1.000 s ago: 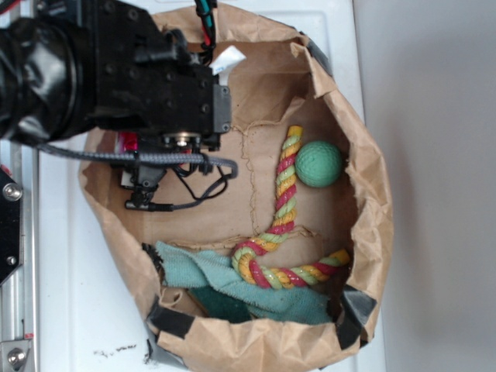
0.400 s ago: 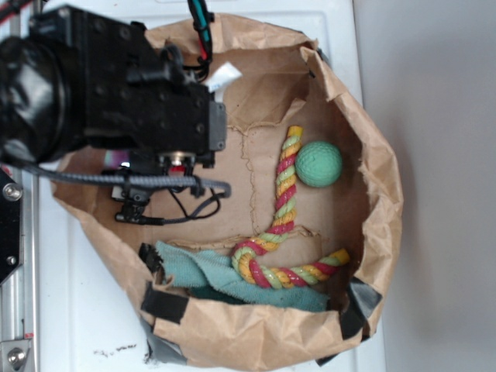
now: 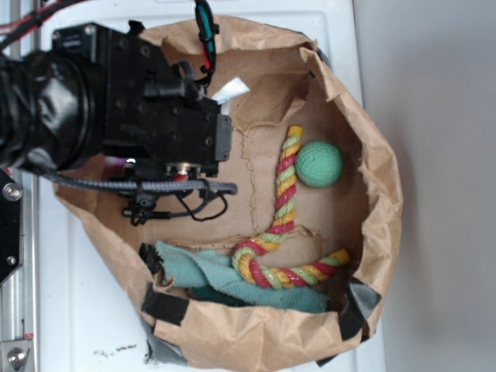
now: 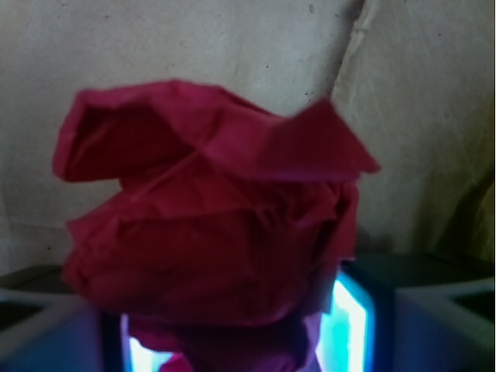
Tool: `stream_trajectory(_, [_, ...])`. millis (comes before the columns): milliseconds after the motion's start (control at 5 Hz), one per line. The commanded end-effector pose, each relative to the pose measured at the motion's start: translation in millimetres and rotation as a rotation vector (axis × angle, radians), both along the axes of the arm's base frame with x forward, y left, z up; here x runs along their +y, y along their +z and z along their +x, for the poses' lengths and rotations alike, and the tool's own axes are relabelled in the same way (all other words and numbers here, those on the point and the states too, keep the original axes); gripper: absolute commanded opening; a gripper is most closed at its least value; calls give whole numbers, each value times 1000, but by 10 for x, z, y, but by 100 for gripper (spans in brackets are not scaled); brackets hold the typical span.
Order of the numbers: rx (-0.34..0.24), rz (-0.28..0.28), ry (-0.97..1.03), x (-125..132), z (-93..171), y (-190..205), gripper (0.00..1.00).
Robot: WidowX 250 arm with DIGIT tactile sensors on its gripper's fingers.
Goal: Grab the red paper.
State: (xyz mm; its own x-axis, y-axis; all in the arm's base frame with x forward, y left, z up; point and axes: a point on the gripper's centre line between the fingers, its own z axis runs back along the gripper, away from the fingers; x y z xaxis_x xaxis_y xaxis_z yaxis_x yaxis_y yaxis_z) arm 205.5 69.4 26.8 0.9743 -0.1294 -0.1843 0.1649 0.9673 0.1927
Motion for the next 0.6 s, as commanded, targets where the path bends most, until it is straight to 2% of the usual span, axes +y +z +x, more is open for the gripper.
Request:
stream_trajectory(0, [-21, 9, -11, 23, 72, 56, 0])
stream_trajectory(400, [-20, 13, -15, 17, 63, 58, 0])
